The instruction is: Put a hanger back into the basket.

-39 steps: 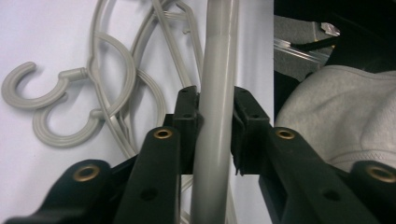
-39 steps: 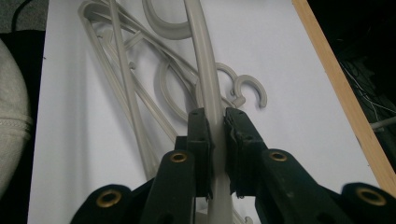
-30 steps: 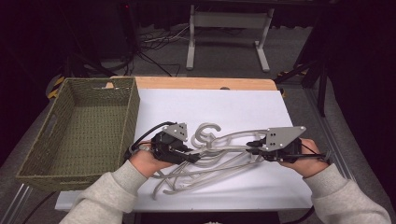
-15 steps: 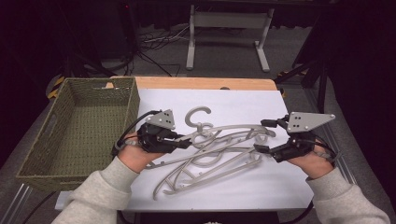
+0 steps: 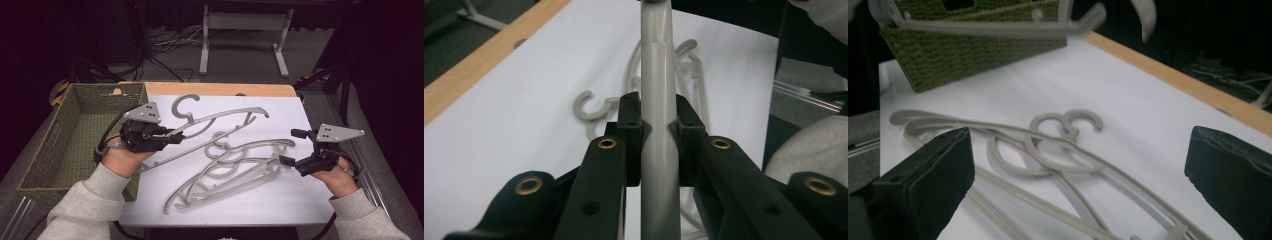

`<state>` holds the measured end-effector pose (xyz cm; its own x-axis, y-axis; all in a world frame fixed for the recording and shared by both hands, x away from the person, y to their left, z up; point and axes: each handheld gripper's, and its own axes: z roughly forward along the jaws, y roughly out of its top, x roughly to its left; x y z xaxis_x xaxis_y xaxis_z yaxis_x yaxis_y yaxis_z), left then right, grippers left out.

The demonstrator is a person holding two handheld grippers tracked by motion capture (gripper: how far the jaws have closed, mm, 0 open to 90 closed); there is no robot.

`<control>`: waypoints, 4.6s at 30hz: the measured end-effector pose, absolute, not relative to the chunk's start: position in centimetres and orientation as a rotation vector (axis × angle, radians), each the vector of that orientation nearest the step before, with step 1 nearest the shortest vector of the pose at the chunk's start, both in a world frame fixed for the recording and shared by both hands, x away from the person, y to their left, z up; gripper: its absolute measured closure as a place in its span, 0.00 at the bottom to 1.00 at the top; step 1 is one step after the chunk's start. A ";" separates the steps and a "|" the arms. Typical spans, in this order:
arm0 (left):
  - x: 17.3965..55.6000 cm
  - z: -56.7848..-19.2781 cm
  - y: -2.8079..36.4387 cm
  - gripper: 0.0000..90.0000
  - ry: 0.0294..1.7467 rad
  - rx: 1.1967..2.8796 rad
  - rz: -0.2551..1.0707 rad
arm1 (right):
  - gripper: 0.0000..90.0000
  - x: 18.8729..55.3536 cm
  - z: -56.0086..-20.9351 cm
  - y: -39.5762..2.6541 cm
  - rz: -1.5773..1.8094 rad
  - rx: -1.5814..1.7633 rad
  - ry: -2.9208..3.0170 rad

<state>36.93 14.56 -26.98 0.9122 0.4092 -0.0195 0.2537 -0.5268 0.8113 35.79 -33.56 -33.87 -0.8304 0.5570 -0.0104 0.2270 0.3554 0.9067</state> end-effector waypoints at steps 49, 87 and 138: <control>38.1 -29.1 32.9 0.88 1.016 2.013 0.547 | 0.00 35.5 -39.7 -34.8 1.359 0.964 2.210; 39.4 -32.8 36.7 0.88 1.217 2.068 0.524 | 0.00 35.5 -40.7 -34.1 1.355 0.954 2.258; 32.6 -30.5 20.1 0.42 0.660 1.889 0.263 | 0.33 35.3 -37.9 -32.5 1.410 0.765 2.348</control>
<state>32.65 20.10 -30.53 0.8225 0.5559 -0.1203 0.3210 -0.2792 0.9050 35.32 -32.52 -37.94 -0.8144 0.5801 0.0185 0.2889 0.3776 0.8797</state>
